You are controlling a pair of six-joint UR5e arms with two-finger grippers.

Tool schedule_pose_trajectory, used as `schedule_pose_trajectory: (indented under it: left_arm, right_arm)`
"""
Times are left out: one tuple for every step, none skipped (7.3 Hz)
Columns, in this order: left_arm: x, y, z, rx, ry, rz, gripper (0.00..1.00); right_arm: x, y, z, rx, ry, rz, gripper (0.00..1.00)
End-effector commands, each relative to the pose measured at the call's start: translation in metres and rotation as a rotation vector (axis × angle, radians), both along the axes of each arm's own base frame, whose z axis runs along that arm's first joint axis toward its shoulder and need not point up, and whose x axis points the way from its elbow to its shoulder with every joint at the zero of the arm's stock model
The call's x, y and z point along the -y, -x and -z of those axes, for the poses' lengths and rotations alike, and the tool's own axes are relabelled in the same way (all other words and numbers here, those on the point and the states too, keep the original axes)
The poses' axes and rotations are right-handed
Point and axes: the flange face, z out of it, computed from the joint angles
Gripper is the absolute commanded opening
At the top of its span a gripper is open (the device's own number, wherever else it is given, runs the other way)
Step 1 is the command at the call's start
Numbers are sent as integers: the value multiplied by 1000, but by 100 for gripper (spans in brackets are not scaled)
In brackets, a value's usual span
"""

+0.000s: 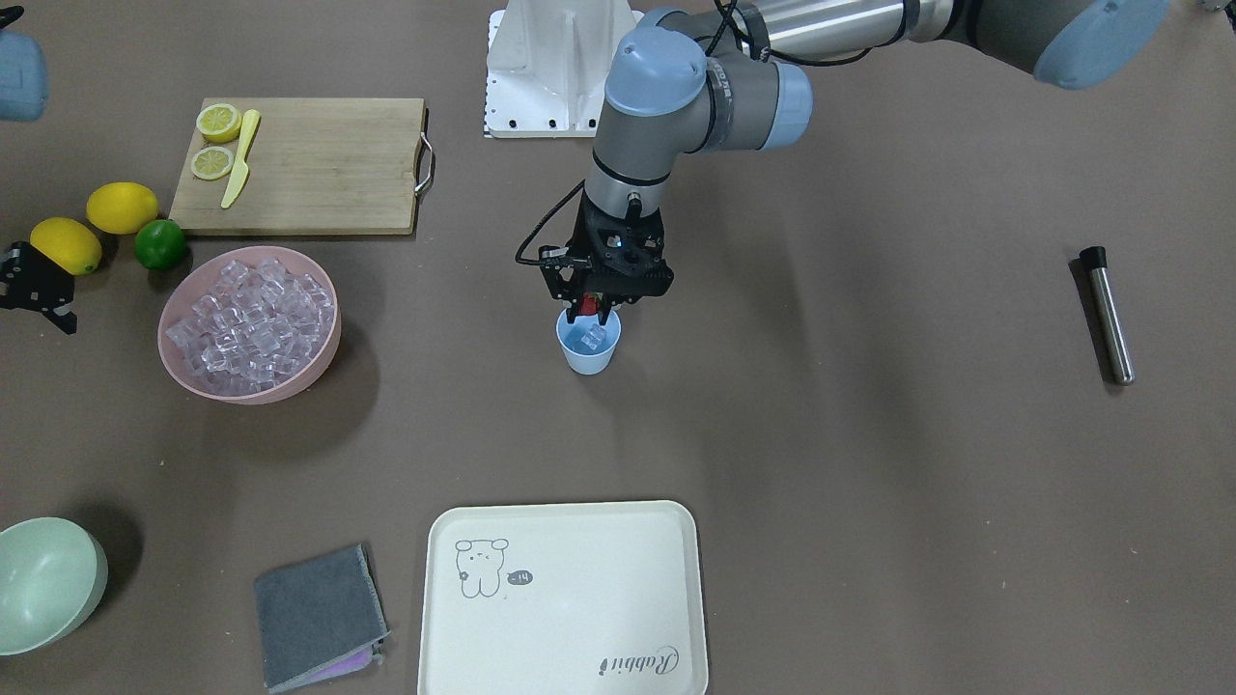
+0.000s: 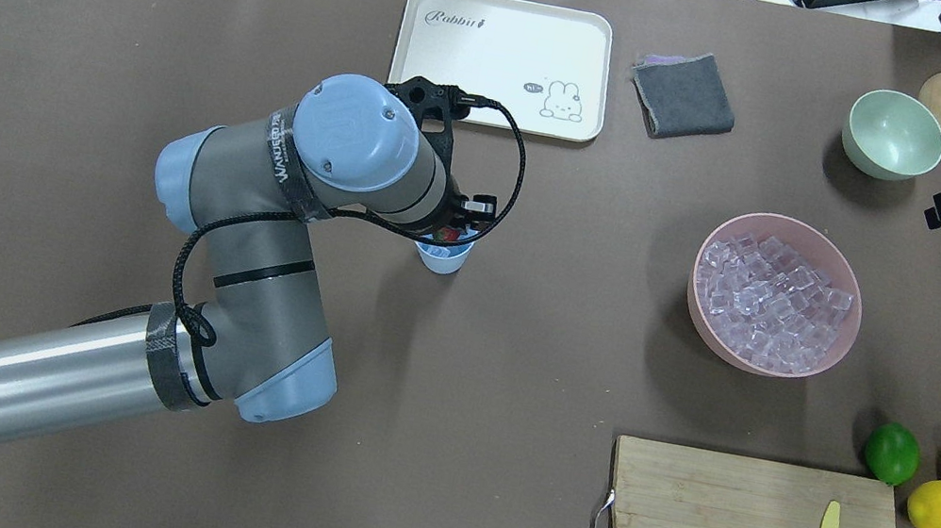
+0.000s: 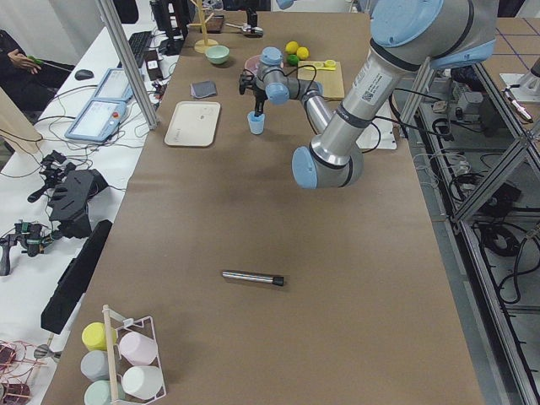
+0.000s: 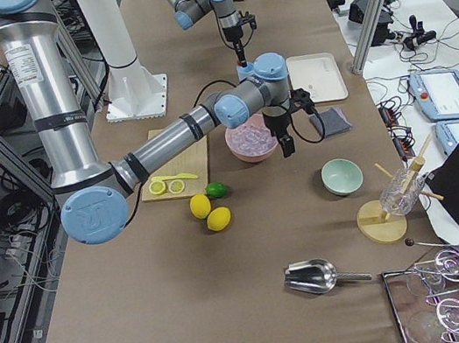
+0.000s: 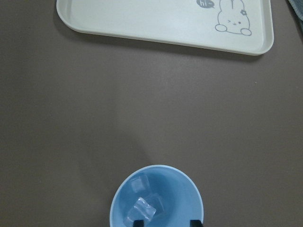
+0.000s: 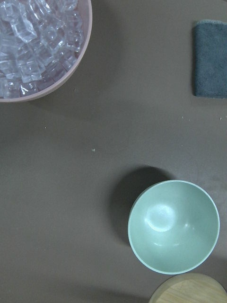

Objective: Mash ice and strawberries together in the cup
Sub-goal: 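Open the left gripper to drop the strawberry into the cup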

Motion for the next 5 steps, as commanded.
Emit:
schedule_pose_trajectory:
  left_arm:
    - [3, -3, -5, -19, -7, 5, 71]
    - [0, 3, -5, -23, -10, 4, 98]
    - [-7, 17, -13, -28, -16, 1, 98]
    - [4, 41, -21, -31, -12, 18, 98]
    - [29, 77, -48, -34, 57, -5, 98]
  right_arm:
    - [0, -2, -1, 0, 2, -3, 99]
    - [0, -3, -1, 0, 2, -5, 99]
    - [-1, -3, -2, -1, 4, -5, 99]
    - [5, -13, -2, 15, 17, -13, 99]
    - [7, -23, -9, 31, 23, -1, 99]
